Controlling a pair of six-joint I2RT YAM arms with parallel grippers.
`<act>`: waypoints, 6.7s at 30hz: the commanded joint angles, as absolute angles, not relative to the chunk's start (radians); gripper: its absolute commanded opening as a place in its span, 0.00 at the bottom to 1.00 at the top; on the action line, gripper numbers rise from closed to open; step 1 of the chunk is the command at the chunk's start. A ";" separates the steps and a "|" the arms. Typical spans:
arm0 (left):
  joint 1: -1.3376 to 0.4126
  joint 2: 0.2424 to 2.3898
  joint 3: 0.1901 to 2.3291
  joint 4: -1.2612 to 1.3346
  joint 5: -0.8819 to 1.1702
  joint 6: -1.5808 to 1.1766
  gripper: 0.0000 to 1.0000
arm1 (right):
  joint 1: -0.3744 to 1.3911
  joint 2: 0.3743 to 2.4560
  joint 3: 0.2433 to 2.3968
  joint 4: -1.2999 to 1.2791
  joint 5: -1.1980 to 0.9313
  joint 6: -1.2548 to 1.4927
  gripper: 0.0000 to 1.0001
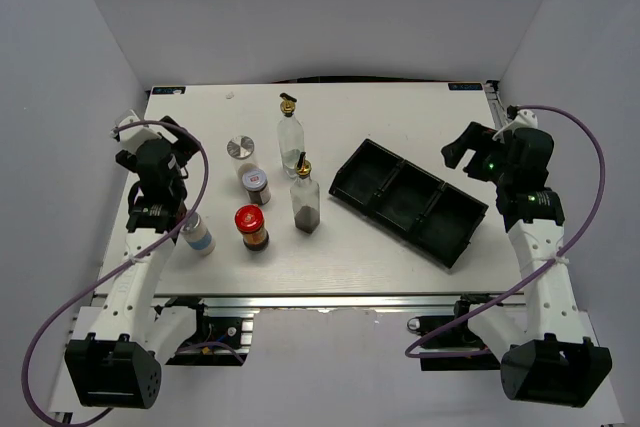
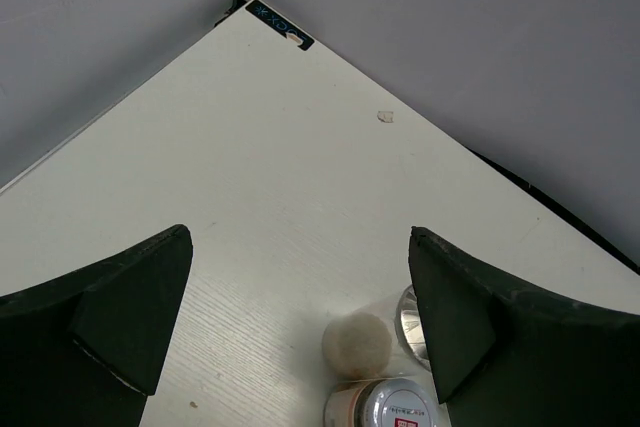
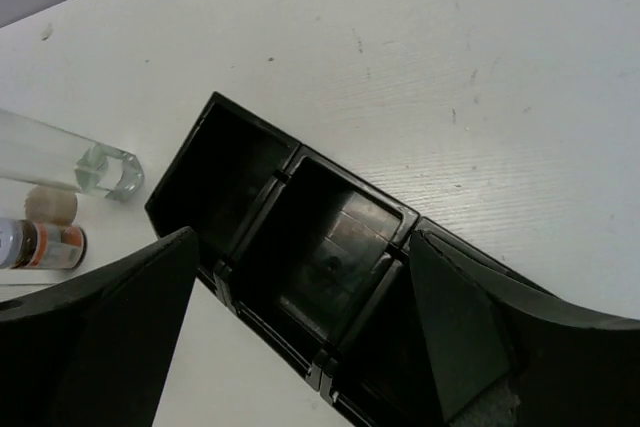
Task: Organize the condiment bottles
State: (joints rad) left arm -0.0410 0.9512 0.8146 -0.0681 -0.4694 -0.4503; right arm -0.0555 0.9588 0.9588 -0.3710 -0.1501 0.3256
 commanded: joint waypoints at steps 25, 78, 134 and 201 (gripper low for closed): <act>-0.037 1.008 0.798 -0.026 -0.270 -0.443 0.98 | 0.432 1.482 1.253 0.182 -0.600 -0.089 0.90; -0.038 0.976 0.818 -0.025 -0.353 -0.376 0.98 | 0.603 2.094 1.874 0.164 -0.677 -0.235 0.89; -0.037 1.006 0.815 0.006 -0.313 -0.451 0.98 | 0.442 1.582 1.847 -0.104 -0.052 -0.039 0.00; -0.038 0.947 0.792 -0.038 -0.417 -0.476 0.98 | 0.646 1.597 1.253 0.445 0.793 -0.032 0.00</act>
